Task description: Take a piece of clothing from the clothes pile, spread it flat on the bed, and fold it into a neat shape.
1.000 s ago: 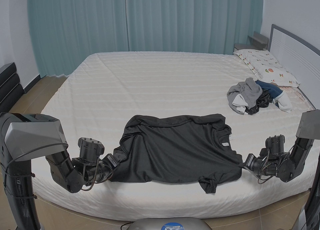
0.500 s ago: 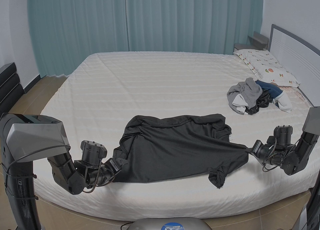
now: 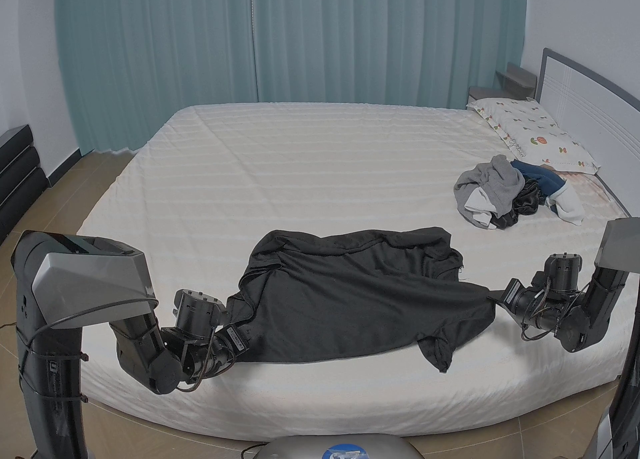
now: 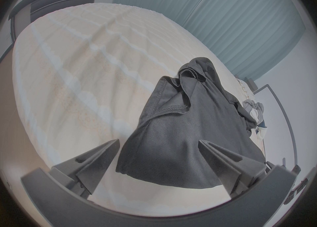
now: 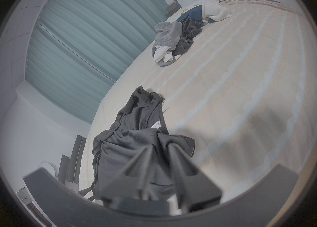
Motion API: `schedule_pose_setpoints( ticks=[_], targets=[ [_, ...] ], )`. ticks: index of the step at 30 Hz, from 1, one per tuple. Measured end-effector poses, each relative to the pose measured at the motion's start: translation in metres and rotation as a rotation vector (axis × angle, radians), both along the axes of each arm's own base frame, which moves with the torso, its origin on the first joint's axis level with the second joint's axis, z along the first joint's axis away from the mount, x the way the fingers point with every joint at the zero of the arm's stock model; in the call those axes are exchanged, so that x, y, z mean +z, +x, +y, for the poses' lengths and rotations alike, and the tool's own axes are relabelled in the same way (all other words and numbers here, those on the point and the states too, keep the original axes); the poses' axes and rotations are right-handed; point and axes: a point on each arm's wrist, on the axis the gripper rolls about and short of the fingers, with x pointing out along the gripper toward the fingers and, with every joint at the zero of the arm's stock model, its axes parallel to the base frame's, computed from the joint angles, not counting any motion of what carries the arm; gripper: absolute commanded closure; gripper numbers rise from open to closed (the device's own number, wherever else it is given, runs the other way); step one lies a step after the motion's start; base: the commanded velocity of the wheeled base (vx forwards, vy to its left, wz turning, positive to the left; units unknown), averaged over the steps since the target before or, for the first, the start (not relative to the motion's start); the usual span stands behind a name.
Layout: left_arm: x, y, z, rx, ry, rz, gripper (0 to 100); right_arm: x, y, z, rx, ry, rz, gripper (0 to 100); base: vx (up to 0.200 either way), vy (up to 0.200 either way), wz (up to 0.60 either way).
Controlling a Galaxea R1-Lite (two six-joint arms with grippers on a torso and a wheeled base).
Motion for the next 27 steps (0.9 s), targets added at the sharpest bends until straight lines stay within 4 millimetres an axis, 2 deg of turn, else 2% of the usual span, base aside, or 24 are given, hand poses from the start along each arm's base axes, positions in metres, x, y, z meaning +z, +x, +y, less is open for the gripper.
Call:
schedule_pose_setpoints(
  ticks=[6,7,12,18,23,27],
  targets=[
    [-0.001,0.004,-0.005,-0.009,-0.001,-0.008,0,-0.003,-0.002,0.002,0.007,0.002,0.013,0,0.0,0.0,0.0],
    [-0.001,0.004,-0.005,-0.011,-0.001,-0.009,100,-0.003,-0.002,0.002,0.008,0.002,0.016,0,0.0,0.0,0.0],
    [-0.001,0.007,-0.006,-0.01,-0.004,-0.015,100,0.005,-0.011,0.003,0.029,0.014,0.015,0,0.0,0.0,0.0],
    [0.001,0.012,-0.003,0.014,-0.023,-0.033,100,0.013,-0.035,0.016,0.138,0.058,0.068,0,0.0,0.0,0.0],
    [0.007,0.02,0.0,0.077,-0.086,-0.058,100,0.005,-0.04,0.027,0.176,0.053,0.115,0,0.0,0.0,0.0],
    [0.014,0.027,0.003,0.131,-0.146,-0.08,100,-0.007,-0.035,0.03,0.15,0.02,0.15,0,0.0,0.0,0.0]
  ],
)
